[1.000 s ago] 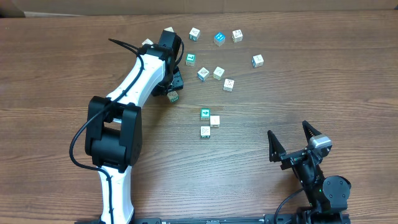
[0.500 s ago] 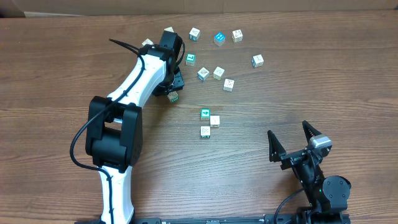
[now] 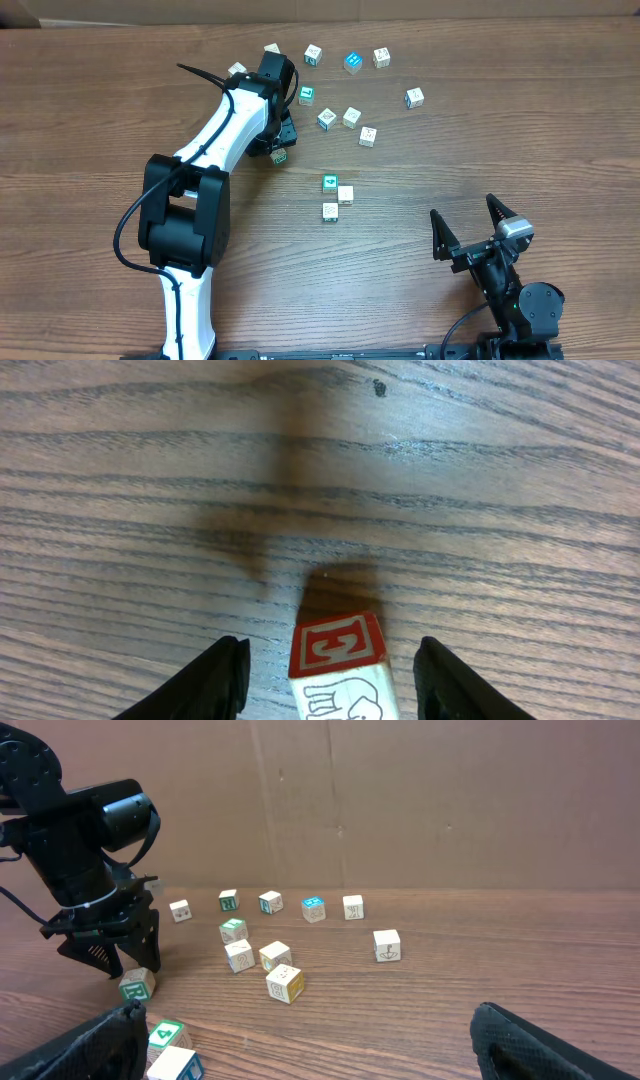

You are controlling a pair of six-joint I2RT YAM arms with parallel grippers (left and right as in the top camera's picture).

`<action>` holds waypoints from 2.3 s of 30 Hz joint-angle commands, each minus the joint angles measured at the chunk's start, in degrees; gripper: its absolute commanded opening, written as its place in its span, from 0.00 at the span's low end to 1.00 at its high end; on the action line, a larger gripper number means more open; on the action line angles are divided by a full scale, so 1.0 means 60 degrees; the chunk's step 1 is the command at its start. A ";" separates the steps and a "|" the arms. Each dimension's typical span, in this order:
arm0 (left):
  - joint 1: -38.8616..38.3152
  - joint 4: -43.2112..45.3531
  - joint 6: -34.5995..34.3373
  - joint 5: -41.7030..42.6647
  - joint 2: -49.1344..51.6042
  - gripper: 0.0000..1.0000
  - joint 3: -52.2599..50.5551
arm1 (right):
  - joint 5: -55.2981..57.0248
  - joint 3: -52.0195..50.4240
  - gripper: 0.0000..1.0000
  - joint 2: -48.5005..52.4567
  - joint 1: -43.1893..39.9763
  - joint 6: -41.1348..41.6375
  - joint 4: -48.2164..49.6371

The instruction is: Form a circle

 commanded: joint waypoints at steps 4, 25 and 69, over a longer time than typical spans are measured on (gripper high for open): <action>-0.0066 0.0036 -0.0131 0.0076 0.0160 0.51 -0.0080 | 0.0069 -0.0095 1.00 -0.0087 -0.0029 -0.0047 0.0058; -0.0066 0.0040 -0.0131 0.0076 0.0160 0.49 -0.0080 | 0.0069 -0.0095 1.00 -0.0087 -0.0029 -0.0044 0.0058; -0.0066 0.0084 -0.0131 0.0076 0.0160 0.50 -0.0080 | 0.0069 -0.0095 1.00 -0.0087 -0.0029 -0.0047 0.0058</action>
